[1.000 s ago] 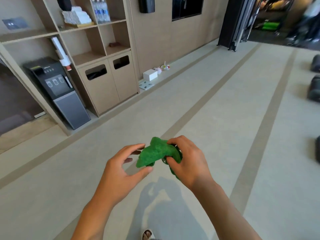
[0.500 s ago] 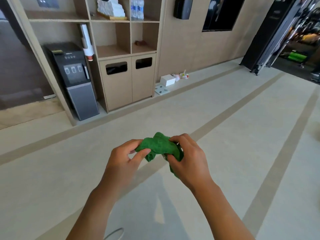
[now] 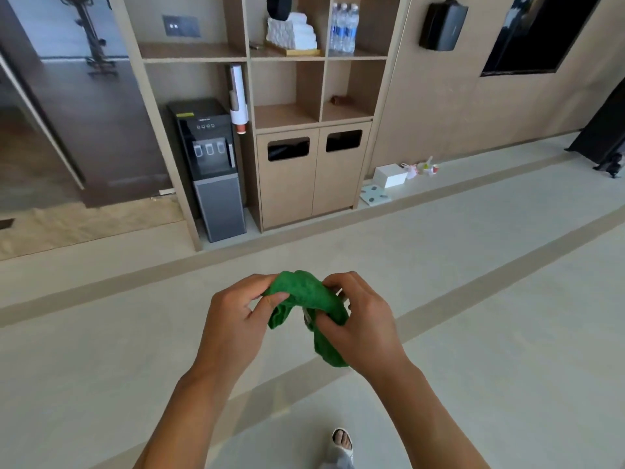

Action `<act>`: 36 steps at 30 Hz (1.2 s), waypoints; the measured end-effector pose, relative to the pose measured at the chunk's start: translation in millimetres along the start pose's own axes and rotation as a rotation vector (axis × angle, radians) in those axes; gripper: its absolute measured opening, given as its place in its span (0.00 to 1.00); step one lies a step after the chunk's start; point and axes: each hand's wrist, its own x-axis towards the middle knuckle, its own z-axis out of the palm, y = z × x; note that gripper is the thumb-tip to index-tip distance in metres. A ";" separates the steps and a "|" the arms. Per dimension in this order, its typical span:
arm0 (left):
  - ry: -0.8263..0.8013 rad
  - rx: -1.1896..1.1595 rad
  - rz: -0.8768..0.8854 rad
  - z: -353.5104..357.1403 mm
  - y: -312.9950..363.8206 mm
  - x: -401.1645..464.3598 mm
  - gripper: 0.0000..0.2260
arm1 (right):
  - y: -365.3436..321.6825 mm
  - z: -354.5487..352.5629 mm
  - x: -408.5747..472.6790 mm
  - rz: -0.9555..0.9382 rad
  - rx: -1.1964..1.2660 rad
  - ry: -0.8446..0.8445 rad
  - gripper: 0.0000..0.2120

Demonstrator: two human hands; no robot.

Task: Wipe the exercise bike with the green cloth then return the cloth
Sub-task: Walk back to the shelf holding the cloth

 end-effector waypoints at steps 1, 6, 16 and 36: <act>0.016 0.012 -0.014 8.1 -1.6 13.1 0.14 | 11.2 0.1 15.2 -0.014 0.009 -0.006 0.19; 0.069 0.085 -0.140 50.6 -6.7 80.2 0.12 | 64.8 -13.6 97.4 -0.081 0.031 -0.039 0.14; 0.064 0.174 -0.170 111.8 -4.8 187.8 0.20 | 150.5 -31.8 221.6 -0.079 0.142 -0.043 0.13; -0.032 0.203 -0.110 131.7 -109.5 369.5 0.12 | 211.8 22.8 389.1 -0.009 0.108 -0.045 0.13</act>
